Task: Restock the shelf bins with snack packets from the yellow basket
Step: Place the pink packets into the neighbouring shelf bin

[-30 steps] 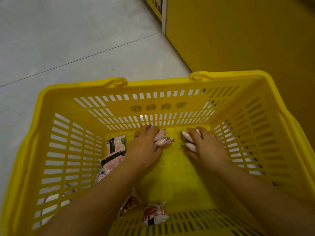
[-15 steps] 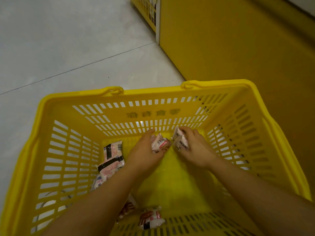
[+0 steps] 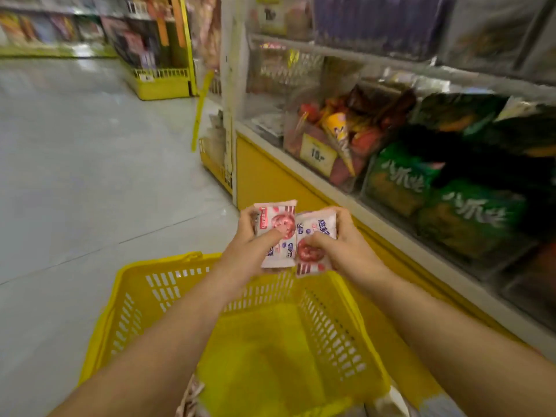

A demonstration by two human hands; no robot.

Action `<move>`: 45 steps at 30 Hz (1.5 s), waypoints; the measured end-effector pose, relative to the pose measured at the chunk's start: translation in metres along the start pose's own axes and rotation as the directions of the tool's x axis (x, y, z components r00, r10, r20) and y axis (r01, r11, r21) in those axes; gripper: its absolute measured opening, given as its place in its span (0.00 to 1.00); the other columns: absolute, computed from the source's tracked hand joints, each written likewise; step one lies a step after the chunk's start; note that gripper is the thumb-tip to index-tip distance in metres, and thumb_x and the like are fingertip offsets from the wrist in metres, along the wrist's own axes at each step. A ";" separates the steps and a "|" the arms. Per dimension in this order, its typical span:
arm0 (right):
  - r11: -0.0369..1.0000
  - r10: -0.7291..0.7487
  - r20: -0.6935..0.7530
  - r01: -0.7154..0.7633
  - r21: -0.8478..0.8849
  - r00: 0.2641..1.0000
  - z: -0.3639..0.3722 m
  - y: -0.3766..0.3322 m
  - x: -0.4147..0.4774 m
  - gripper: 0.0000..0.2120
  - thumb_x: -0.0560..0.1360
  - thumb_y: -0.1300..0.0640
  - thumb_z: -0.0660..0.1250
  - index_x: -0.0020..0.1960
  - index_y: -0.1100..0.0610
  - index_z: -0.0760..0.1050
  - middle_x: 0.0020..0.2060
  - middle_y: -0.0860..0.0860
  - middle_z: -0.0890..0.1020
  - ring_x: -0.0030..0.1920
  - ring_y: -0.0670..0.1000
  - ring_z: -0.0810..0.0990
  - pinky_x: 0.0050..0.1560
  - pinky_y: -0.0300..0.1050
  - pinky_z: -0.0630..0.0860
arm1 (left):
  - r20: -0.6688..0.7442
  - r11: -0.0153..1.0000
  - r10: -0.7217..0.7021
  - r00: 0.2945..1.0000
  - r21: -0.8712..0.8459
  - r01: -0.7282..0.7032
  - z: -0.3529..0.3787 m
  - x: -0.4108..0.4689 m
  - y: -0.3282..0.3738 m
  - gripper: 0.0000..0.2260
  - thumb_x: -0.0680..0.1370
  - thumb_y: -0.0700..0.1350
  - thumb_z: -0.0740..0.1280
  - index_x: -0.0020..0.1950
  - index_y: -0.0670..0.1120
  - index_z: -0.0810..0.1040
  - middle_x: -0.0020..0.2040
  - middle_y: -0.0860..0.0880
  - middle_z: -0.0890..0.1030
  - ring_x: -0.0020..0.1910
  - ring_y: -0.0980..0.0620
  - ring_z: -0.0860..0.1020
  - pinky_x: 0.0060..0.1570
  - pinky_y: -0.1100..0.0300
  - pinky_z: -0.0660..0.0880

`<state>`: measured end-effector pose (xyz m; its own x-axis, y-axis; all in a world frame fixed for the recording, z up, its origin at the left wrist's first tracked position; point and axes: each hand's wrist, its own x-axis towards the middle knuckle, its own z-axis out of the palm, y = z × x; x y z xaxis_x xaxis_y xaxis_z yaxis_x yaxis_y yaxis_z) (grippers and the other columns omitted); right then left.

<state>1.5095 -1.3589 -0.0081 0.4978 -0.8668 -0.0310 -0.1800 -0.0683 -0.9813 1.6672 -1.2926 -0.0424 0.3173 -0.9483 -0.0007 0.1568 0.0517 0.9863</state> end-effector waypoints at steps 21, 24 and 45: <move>0.818 -0.575 -0.289 0.534 -0.212 0.765 -0.184 -0.266 -0.204 0.25 0.75 0.66 0.63 0.65 0.46 0.60 0.52 0.54 0.80 0.48 0.46 0.81 0.52 0.48 0.79 | 0.203 0.858 0.509 0.836 -0.042 -0.512 0.252 -0.101 0.269 0.23 0.61 0.68 0.68 0.49 0.65 0.62 0.58 0.50 0.77 0.49 0.47 0.82 0.46 0.45 0.80; 0.815 -0.567 -0.338 0.452 -0.361 0.751 -0.223 -0.288 -0.219 0.18 0.73 0.65 0.66 0.55 0.46 0.66 0.52 0.56 0.79 0.45 0.47 0.83 0.43 0.42 0.81 | 0.261 0.872 0.487 0.834 -0.100 -0.479 0.276 -0.098 0.277 0.21 0.65 0.65 0.69 0.51 0.65 0.62 0.57 0.52 0.77 0.49 0.49 0.83 0.44 0.47 0.81; 0.276 -0.342 -0.377 -0.292 -0.916 0.861 -0.348 -0.281 -0.175 0.32 0.71 0.36 0.67 0.70 0.40 0.58 0.70 0.54 0.57 0.49 0.53 0.75 0.56 0.42 0.70 | 0.364 0.840 0.509 0.780 -0.012 -0.543 0.296 -0.033 0.289 0.14 0.77 0.53 0.66 0.52 0.65 0.60 0.50 0.58 0.79 0.42 0.66 0.81 0.33 0.71 0.74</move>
<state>1.1772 -1.3600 0.3391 0.1699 -0.9092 0.3802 -0.9720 -0.2181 -0.0874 1.4252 -1.3389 0.2912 -0.0137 -0.8270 0.5621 -0.0298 0.5622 0.8265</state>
